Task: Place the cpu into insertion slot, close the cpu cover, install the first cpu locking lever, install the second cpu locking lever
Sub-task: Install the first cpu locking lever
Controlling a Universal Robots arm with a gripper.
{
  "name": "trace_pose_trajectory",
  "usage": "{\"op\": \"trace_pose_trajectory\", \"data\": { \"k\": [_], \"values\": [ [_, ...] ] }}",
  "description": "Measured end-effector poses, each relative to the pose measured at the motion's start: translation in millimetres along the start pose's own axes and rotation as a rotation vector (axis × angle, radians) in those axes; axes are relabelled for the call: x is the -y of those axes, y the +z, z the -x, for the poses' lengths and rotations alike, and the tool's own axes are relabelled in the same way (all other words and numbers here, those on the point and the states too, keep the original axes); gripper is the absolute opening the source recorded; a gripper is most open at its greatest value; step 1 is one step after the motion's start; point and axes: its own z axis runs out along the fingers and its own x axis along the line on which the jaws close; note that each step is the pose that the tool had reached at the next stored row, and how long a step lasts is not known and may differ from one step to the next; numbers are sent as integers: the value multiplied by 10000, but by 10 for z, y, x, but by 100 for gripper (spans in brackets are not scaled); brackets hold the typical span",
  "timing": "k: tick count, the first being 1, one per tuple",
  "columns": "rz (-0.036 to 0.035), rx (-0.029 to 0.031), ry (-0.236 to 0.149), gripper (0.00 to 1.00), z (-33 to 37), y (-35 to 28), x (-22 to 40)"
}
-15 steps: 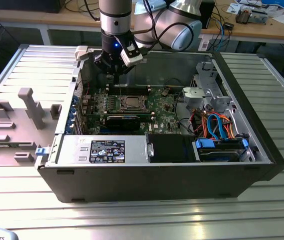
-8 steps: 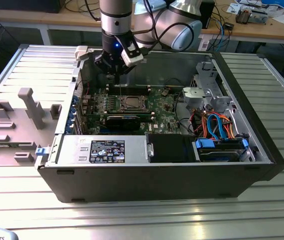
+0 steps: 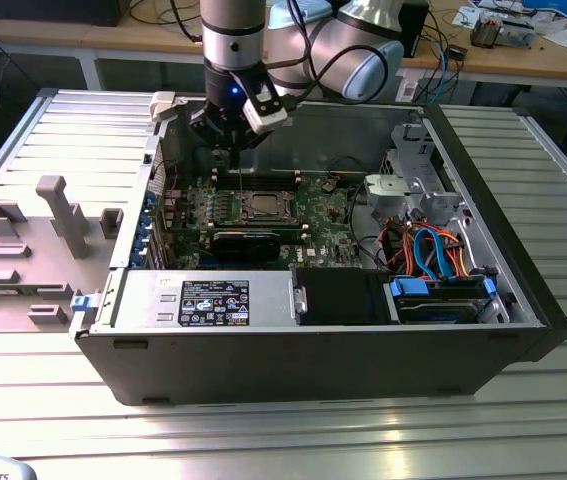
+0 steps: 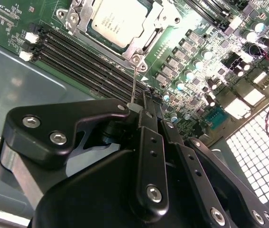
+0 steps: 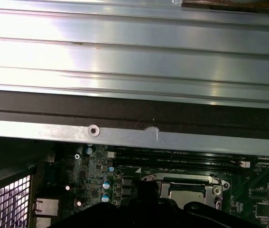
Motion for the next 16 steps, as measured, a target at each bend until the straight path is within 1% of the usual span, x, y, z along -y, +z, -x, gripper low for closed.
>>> {"op": "trace_pose_trajectory", "data": {
  "k": [16],
  "values": [
    [0, 0, 0, 11, 36, 6, 3]
  ]
}}
